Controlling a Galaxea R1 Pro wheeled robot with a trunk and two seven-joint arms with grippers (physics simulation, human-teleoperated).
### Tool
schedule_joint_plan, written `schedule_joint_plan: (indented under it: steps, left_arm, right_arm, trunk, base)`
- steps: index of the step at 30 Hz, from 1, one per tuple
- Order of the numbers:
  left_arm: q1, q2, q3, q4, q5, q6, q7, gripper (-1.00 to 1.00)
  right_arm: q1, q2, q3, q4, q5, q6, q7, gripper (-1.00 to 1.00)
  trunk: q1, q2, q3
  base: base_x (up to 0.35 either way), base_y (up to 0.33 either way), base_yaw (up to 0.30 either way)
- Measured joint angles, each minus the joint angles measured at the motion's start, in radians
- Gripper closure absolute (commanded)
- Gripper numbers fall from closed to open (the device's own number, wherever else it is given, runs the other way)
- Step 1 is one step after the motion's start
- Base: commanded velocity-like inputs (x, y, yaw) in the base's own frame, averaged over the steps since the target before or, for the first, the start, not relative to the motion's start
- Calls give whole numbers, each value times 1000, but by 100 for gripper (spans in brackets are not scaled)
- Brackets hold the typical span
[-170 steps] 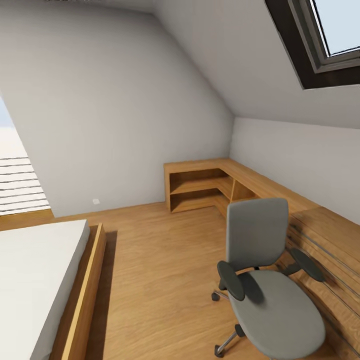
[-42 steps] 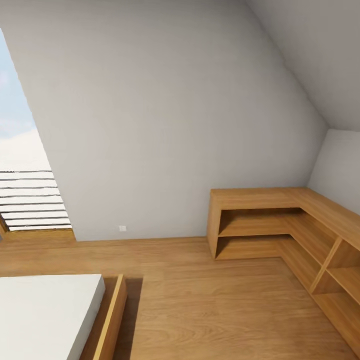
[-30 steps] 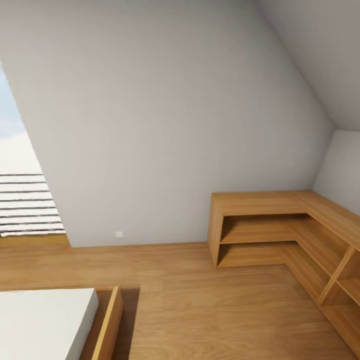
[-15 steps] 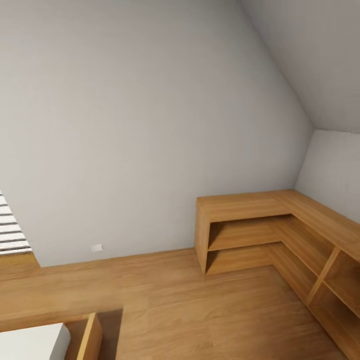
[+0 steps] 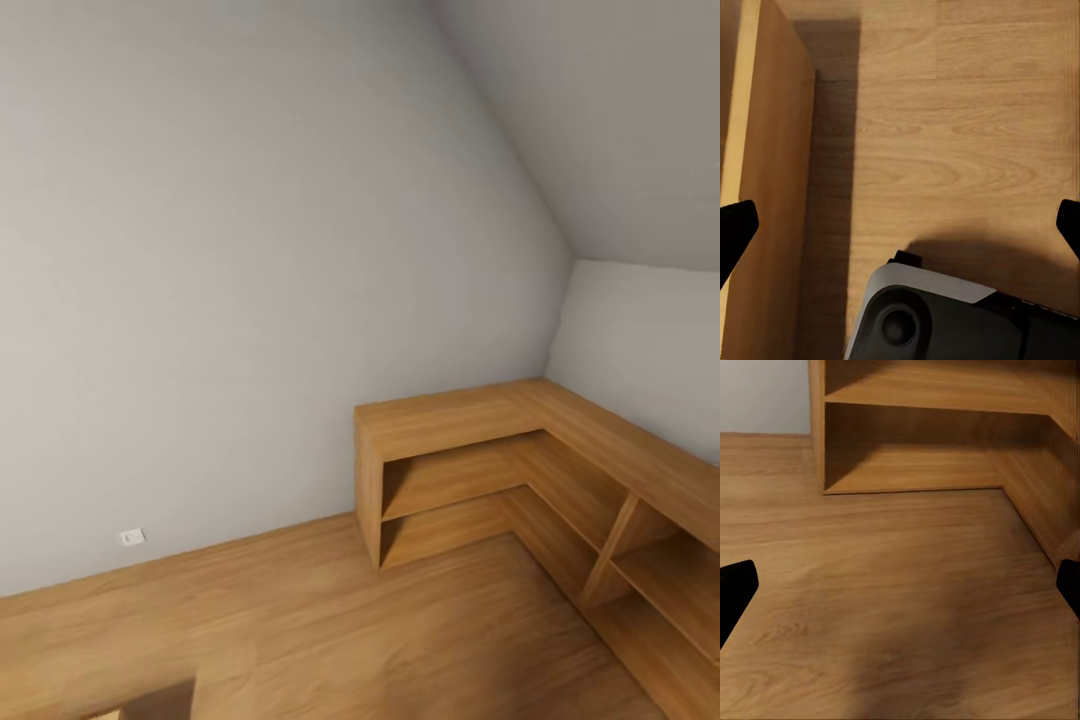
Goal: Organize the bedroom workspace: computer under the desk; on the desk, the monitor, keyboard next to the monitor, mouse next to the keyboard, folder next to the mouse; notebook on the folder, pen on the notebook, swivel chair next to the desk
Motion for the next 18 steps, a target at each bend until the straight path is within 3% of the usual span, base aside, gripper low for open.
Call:
schedule_joint_plan:
  steps: [6, 18]
  left_arm:
    - [0, 1, 0, 0, 0, 1, 0, -100]
    - [0, 0, 0, 0, 0, 0, 0, -100]
  right_arm:
    - [0, 0, 0, 0, 0, 1, 3, -100]
    - [0, 0, -4, -1, -4, 70, 11, -100]
  trunk:
    - [0, 0, 2]
    - [0, 0, 8]
  base:
    - [193, -55, -257]
    - [22, -7, -257]
